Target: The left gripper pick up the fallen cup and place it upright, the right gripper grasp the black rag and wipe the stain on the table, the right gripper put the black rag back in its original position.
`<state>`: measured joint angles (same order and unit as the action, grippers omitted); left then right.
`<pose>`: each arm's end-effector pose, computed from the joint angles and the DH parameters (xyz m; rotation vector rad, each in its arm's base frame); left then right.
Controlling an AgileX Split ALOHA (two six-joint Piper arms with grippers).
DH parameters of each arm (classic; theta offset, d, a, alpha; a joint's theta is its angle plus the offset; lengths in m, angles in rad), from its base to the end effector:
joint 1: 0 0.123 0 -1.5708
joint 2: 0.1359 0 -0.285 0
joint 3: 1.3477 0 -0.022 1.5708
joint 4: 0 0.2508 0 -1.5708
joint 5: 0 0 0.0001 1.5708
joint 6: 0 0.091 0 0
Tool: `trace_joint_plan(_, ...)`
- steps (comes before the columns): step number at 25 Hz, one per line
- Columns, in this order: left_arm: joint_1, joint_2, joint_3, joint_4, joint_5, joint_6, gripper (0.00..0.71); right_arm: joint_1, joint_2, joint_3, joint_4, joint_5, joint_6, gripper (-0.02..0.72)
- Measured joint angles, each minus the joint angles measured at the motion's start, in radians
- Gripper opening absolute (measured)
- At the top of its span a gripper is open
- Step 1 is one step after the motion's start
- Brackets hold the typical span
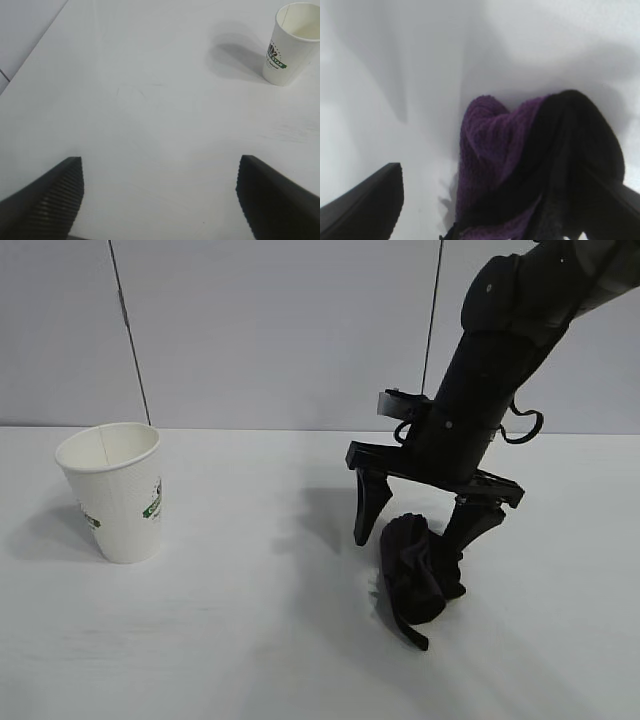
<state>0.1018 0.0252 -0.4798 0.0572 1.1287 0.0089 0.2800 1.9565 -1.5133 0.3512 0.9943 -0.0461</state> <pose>-0.0026 0.0045 0.2665 -0.1037 2.1567 0.1339 0.3831 0.1375 0.2189 -0.2420 2.9103 0.4986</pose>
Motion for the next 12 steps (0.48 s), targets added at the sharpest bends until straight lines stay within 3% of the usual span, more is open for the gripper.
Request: trace_joint_plan(12, 0.000, 0.000, 0.000, 0.000, 0.000, 0.000, 0.600, 0.000, -0.497, 0.000, 0.000, 0.067, 0.023, 0.622)
